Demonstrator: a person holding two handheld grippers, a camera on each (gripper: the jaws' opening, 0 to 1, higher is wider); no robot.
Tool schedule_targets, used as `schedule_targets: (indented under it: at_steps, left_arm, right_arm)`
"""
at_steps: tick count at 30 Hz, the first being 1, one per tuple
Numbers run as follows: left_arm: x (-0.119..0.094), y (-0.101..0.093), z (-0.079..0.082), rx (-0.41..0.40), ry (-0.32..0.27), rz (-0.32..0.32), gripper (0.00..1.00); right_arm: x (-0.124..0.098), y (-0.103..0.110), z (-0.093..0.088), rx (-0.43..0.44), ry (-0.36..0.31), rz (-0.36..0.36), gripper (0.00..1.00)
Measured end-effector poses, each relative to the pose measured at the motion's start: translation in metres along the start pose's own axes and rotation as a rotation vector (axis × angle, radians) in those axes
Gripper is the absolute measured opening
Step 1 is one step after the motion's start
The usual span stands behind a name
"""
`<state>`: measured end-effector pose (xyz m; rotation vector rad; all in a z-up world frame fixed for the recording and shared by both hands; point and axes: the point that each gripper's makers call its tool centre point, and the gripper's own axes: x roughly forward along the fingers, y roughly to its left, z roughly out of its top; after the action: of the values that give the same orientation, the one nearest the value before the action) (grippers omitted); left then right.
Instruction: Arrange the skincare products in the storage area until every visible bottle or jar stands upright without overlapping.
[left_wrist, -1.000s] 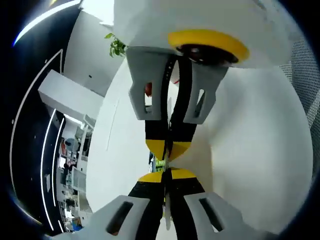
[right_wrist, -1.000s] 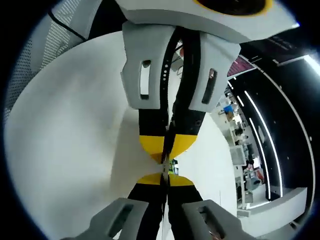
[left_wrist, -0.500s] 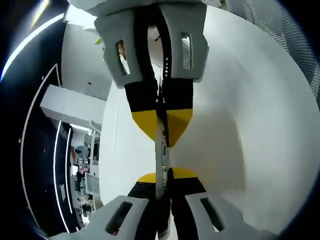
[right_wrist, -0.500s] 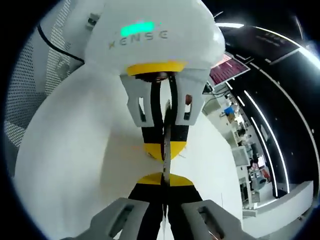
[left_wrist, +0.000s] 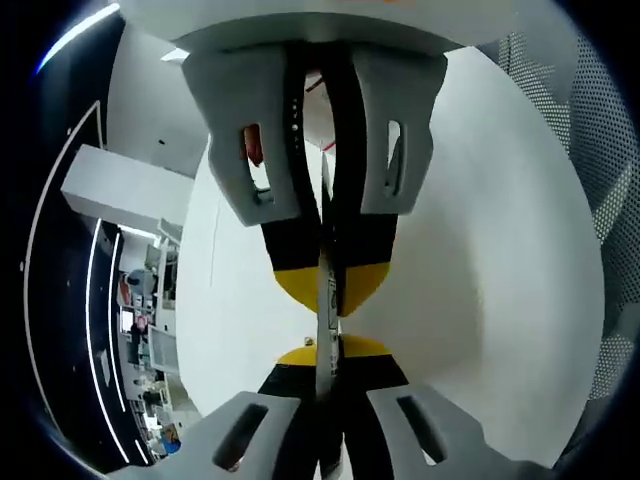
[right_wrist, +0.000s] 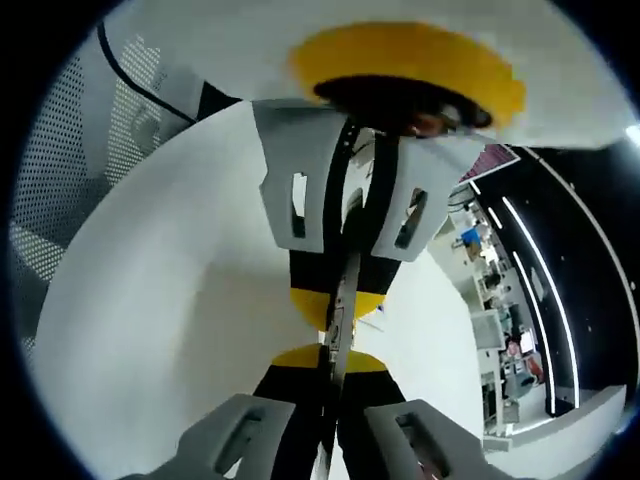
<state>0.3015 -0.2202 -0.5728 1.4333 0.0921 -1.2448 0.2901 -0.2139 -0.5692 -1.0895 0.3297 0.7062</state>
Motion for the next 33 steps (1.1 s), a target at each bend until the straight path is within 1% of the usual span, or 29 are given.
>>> schedule_targets:
  at_steps: [2, 3, 5, 6, 7, 8, 11, 12, 13, 14, 16, 17, 18, 19, 20, 21, 22, 24, 25, 26, 27, 28, 29, 32, 33]
  left_arm:
    - [-0.003, -0.003, -0.001, 0.011, -0.01, 0.005, 0.03]
    - [-0.005, -0.001, -0.001, 0.011, -0.018, 0.0, 0.03]
    - [-0.012, 0.0, 0.0, -0.017, -0.04, -0.013, 0.05]
    - [-0.016, 0.003, 0.001, -0.042, -0.057, -0.005, 0.05]
    - [-0.02, 0.005, 0.003, -0.078, -0.081, 0.002, 0.06]
    - [-0.028, 0.007, 0.003, -0.122, -0.105, -0.006, 0.07]
    - [-0.04, 0.014, -0.007, -0.227, -0.123, -0.024, 0.1]
    - [-0.046, 0.021, -0.01, -0.307, -0.154, -0.03, 0.1]
    - [-0.049, 0.023, -0.011, -0.367, -0.175, -0.051, 0.12]
    - [-0.052, 0.026, -0.012, -0.452, -0.198, -0.083, 0.14]
    - [-0.058, 0.034, -0.015, -0.546, -0.224, -0.122, 0.19]
    - [-0.06, 0.036, -0.016, -0.561, -0.229, -0.139, 0.21]
    - [-0.06, 0.04, -0.023, -0.583, -0.237, -0.163, 0.21]
    - [-0.062, 0.044, -0.024, -0.606, -0.25, -0.171, 0.21]
    - [-0.064, 0.044, -0.019, -0.614, -0.26, -0.195, 0.21]
    - [-0.066, 0.046, -0.019, -0.626, -0.265, -0.21, 0.21]
    - [-0.068, 0.05, -0.021, -0.653, -0.268, -0.226, 0.21]
    - [-0.071, 0.055, -0.028, -0.666, -0.264, -0.261, 0.19]
    - [-0.072, 0.058, -0.03, -0.687, -0.27, -0.27, 0.18]
    - [-0.074, 0.059, -0.03, -0.723, -0.285, -0.293, 0.16]
    - [-0.076, 0.06, -0.03, -0.743, -0.292, -0.317, 0.15]
    - [-0.08, 0.066, -0.029, -0.793, -0.316, -0.339, 0.14]
    - [-0.081, 0.069, -0.028, -0.829, -0.325, -0.354, 0.15]
    - [-0.086, 0.078, -0.009, -0.962, -0.427, -0.441, 0.21]
    - [-0.086, 0.078, -0.004, -0.982, -0.44, -0.468, 0.23]
  right_arm:
    - [0.0, 0.0, 0.001, 0.011, -0.004, 0.005, 0.0]
    - [0.0, 0.0, 0.003, 0.024, -0.018, 0.004, 0.0]
    - [-0.003, -0.002, 0.005, 0.034, -0.033, -0.003, 0.0]
    - [-0.005, -0.003, 0.005, 0.027, -0.031, -0.007, 0.0]
    - [-0.008, -0.005, 0.005, 0.016, -0.034, -0.017, 0.0]
    - [-0.013, -0.009, 0.005, 0.008, -0.046, -0.027, 0.0]
    - [-0.026, -0.015, 0.004, -0.012, -0.058, -0.048, 0.0]
    - [-0.03, -0.019, 0.004, -0.018, -0.063, -0.057, 0.0]
    - [-0.034, -0.021, 0.004, -0.026, -0.067, -0.066, 0.0]
    - [-0.036, -0.023, 0.005, -0.04, -0.074, -0.075, 0.0]
    - [-0.044, -0.029, 0.009, -0.079, -0.086, -0.105, 0.0]
    - [-0.047, -0.03, 0.01, -0.09, -0.087, -0.112, 0.0]
    - [-0.049, -0.032, 0.011, -0.098, -0.088, -0.12, 0.0]
    - [-0.054, -0.035, 0.013, -0.116, -0.097, -0.144, 0.0]
    - [-0.056, -0.036, 0.014, -0.126, -0.101, -0.154, 0.0]
    - [-0.06, -0.038, 0.015, -0.149, -0.105, -0.169, 0.0]
    - [-0.063, -0.04, 0.016, -0.166, -0.111, -0.189, 0.0]
    - [-0.068, -0.038, 0.016, -0.205, -0.122, -0.193, 0.0]
    - [-0.072, -0.038, 0.018, -0.253, -0.127, -0.203, 0.0]
    - [-0.075, -0.038, 0.019, -0.291, -0.127, -0.214, 0.0]
    - [-0.079, -0.038, 0.022, -0.339, -0.137, -0.231, 0.0]
    - [-0.08, -0.038, 0.023, -0.351, -0.141, -0.237, 0.0]
    - [-0.083, -0.038, 0.026, -0.378, -0.15, -0.244, 0.0]
    - [-0.091, -0.041, 0.035, -0.442, -0.178, -0.288, 0.0]
    - [-0.095, -0.044, 0.042, -0.472, -0.201, -0.318, 0.0]
